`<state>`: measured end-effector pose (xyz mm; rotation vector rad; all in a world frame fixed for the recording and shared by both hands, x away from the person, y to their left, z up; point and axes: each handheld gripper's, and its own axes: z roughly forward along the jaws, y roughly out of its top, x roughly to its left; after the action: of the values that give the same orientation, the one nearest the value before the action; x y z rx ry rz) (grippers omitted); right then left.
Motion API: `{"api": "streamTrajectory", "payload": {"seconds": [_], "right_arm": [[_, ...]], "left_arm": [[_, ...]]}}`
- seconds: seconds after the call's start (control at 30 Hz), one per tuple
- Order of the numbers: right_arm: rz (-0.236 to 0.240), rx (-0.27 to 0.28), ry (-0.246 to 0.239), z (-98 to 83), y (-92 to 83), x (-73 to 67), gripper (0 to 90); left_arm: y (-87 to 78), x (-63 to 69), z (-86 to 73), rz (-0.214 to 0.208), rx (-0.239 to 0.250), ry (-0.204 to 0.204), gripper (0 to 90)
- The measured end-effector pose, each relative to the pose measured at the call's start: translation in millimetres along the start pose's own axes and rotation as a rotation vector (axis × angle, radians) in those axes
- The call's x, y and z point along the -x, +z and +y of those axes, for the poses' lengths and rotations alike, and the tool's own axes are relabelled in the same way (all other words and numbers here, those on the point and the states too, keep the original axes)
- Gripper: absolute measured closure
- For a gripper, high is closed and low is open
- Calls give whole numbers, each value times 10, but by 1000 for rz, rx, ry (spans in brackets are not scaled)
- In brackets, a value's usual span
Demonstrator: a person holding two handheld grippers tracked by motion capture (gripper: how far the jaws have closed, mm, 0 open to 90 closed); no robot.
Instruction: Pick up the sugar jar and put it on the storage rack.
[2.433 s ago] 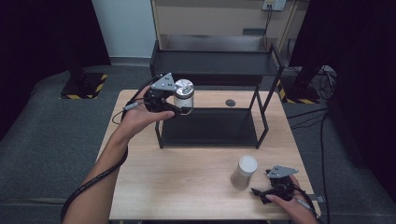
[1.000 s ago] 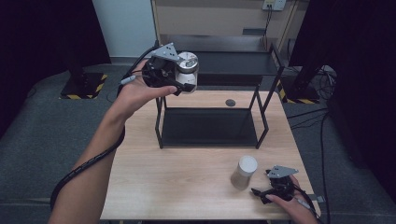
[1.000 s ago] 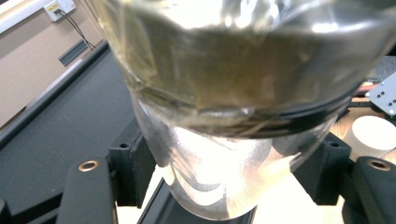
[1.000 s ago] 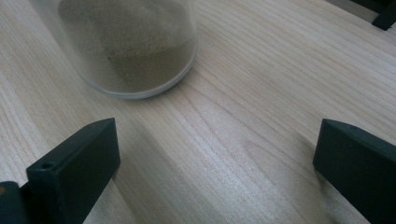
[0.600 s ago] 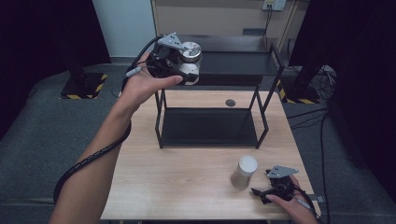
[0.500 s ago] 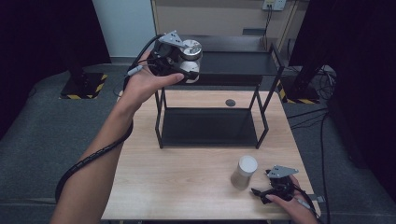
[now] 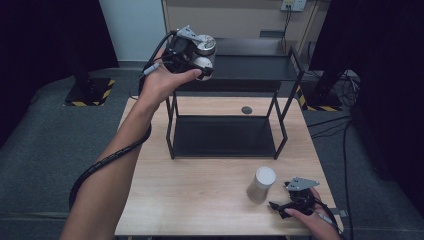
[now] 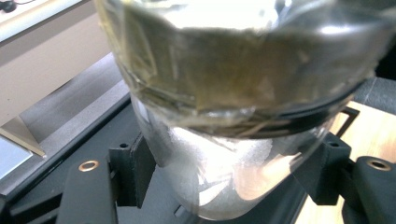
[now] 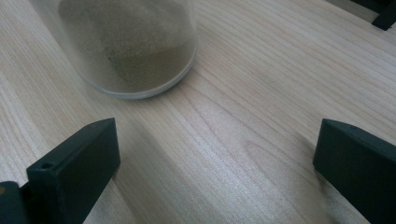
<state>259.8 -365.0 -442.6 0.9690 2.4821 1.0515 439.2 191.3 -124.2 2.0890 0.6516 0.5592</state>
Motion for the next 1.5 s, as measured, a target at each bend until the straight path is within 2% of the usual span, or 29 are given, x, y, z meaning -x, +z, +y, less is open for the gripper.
{"api": "streamTrajectory", "payload": {"seconds": [0.2, 0.63, 1.1, 1.3, 1.37, 1.5], "right_arm": [[0, 0, 0, 0, 0, 1, 11], [1, 0, -3, -1, -1, 4, 11], [2, 0, -4, -1, -2, 8, 11], [2, 0, -5, -1, -2, 9, 11], [2, 0, -5, -1, -2, 8, 11], [2, 0, -5, -1, -2, 8, 11]], "left_arm": [[109, -5, 71, 15, -21, -17, 304], [276, -52, 96, 42, -28, -62, 304], [386, -101, 83, 38, -41, -98, 304], [403, -138, 71, 26, -41, -137, 304], [403, -182, 77, 15, -51, -165, 303], [408, -201, 58, 8, -44, -173, 303]]}}
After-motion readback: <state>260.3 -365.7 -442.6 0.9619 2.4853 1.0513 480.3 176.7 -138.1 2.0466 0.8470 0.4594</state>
